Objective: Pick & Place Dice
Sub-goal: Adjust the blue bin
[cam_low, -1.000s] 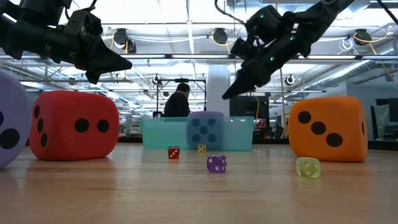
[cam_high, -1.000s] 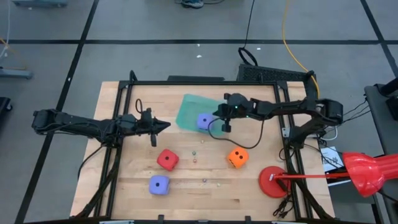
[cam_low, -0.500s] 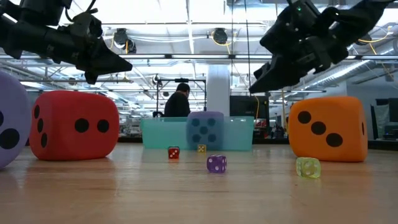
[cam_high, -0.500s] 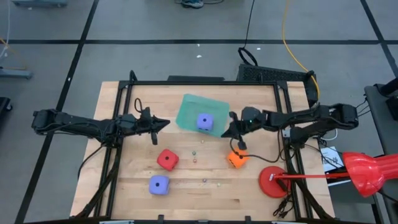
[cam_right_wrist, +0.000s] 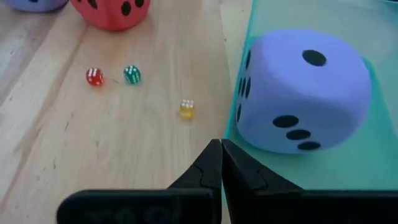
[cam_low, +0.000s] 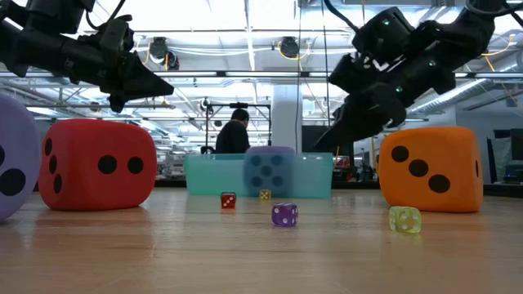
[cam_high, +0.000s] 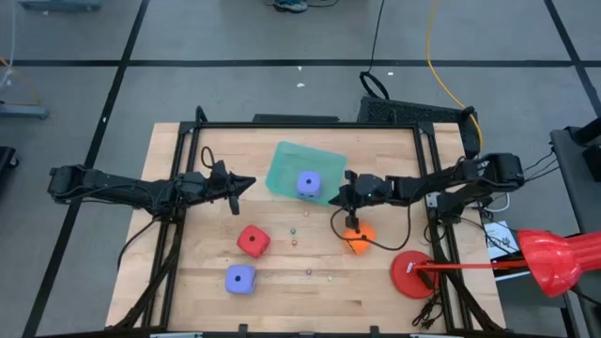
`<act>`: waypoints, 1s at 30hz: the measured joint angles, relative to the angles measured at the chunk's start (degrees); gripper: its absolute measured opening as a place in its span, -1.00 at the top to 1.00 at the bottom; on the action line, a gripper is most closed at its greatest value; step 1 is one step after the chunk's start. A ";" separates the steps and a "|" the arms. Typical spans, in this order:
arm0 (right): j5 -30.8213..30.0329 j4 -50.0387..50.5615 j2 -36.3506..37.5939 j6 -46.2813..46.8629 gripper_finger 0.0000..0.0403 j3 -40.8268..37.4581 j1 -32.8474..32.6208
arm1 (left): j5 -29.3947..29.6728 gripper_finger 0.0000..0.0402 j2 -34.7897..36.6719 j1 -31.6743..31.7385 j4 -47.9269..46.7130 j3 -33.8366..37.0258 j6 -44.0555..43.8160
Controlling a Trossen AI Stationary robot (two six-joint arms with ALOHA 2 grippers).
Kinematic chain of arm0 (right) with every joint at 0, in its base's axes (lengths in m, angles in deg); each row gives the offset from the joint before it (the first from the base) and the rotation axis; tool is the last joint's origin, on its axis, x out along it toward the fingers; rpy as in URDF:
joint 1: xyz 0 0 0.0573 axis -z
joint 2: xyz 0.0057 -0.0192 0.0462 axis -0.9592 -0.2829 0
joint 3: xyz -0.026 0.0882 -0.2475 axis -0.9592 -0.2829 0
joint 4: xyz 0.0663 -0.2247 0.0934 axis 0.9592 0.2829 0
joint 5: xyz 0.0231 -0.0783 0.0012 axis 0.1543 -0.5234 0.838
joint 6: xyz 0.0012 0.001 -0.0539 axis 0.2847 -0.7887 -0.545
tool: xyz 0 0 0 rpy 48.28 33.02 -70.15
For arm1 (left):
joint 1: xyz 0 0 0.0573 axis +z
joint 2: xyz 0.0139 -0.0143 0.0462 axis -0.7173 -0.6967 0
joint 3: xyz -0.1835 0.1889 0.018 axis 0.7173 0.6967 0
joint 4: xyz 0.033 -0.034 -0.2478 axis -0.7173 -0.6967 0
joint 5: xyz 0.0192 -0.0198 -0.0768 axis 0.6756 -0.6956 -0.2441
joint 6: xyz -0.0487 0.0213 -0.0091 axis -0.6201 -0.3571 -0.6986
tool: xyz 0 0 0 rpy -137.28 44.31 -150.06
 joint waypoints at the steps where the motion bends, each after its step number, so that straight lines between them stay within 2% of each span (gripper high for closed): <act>1: -0.06 0.00 -0.53 0.00 1.00 0.33 -0.21 | 0.10 0.85 0.00 0.00 0.00 0.00 0.00; 7: -0.25 -0.58 -3.43 1.51 1.00 1.52 0.41 | 0.15 0.85 -0.01 0.02 -0.01 0.00 -0.11; 12: -5.27 1.06 -3.15 2.02 1.00 1.52 0.98 | 0.08 0.85 -0.02 0.00 -0.09 0.00 -0.15; 16: -6.27 4.50 -1.64 2.45 1.00 1.50 2.32 | -0.06 0.85 -0.02 0.00 -0.11 0.00 -0.22; 27: -5.93 7.33 2.77 1.04 1.00 1.28 3.12 | -0.16 0.85 0.00 0.00 -0.13 0.00 -0.04; 30: -1.31 7.16 4.98 -1.43 1.00 1.26 2.97 | -0.16 0.85 -0.01 0.00 -0.12 0.00 0.08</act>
